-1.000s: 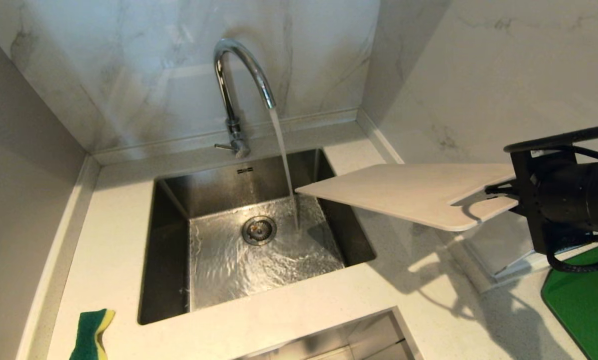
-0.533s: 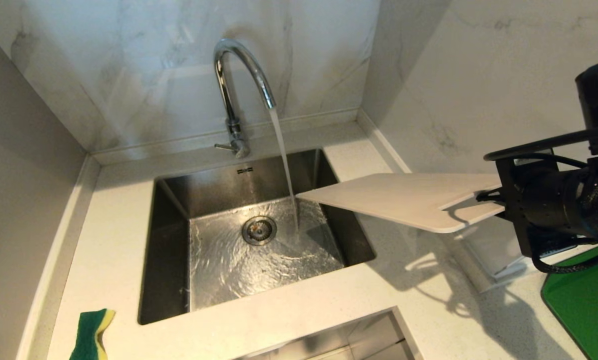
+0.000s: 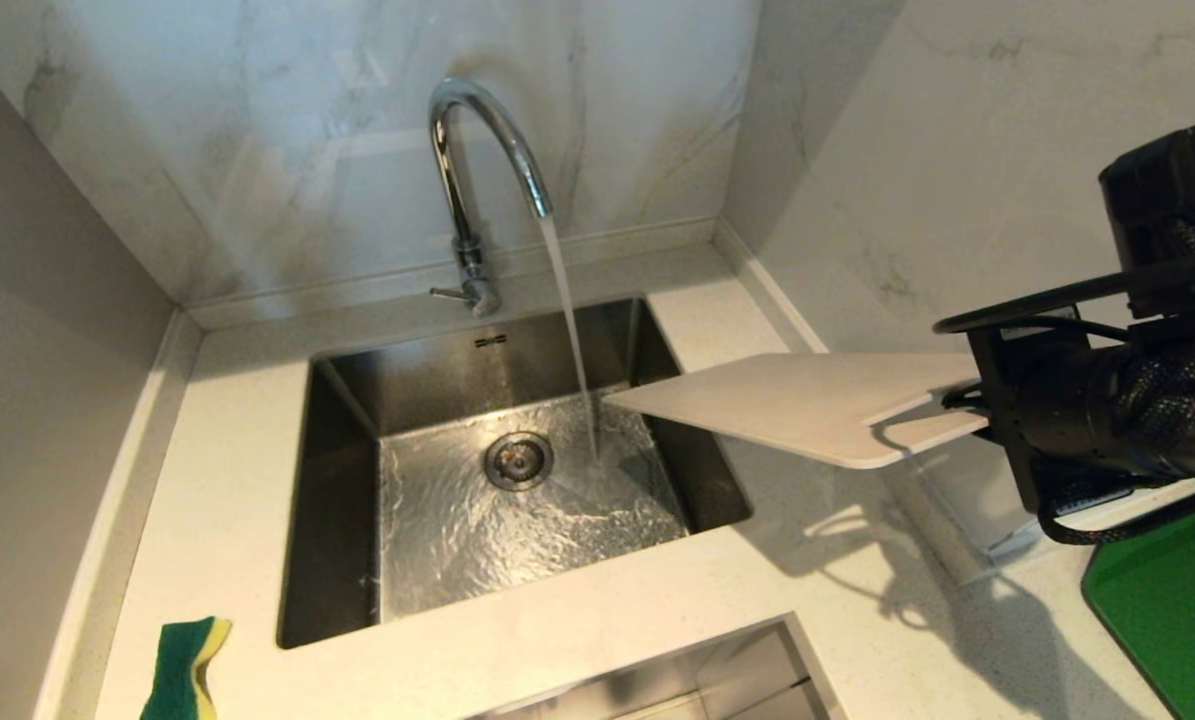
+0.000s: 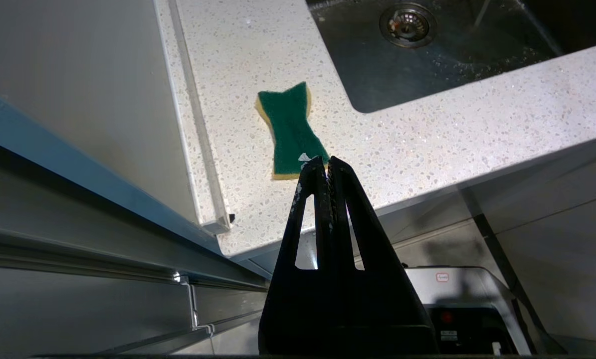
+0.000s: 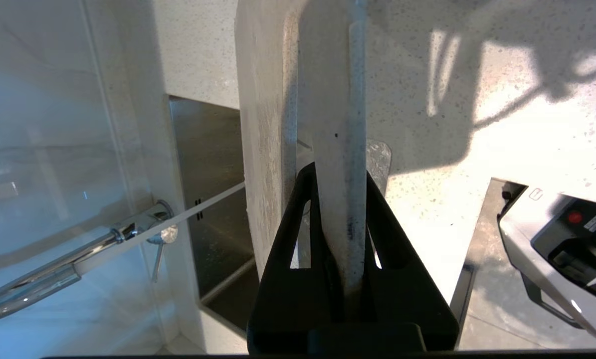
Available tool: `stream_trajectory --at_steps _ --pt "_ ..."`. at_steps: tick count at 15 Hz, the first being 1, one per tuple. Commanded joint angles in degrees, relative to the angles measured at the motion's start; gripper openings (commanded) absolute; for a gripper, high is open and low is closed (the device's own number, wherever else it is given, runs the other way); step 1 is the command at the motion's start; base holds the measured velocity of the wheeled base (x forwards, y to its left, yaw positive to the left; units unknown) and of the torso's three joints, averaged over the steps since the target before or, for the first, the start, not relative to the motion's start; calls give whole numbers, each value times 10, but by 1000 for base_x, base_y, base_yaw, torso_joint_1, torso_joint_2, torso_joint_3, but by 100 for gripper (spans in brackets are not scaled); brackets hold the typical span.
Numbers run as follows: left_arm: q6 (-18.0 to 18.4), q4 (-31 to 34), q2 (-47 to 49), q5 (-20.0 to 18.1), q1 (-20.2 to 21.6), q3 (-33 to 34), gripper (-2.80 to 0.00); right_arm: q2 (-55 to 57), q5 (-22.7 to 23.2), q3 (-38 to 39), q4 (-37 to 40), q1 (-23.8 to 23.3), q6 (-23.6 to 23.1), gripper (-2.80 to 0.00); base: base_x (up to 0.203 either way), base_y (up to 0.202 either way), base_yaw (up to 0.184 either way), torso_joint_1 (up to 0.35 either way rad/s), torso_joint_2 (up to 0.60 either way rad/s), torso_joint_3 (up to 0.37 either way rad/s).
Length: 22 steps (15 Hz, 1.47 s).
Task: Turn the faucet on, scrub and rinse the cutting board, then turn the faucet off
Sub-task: Put down the cutting board
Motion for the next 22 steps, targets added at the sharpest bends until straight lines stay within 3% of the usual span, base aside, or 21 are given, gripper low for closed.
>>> stream_trajectory --at_steps 1,13,22 --pt "0 1 0 0 0 0 -280 1 -3 12 2 0 5 -280 0 0 0 0 0 0" --pt "0 1 0 0 0 0 -280 3 -14 103 -26 -33 9 -280 0 0 0 0 0 0" --pt "0 1 0 1 -1 0 -280 9 -46 110 -24 -36 26 -280 0 0 0 0 0 0"
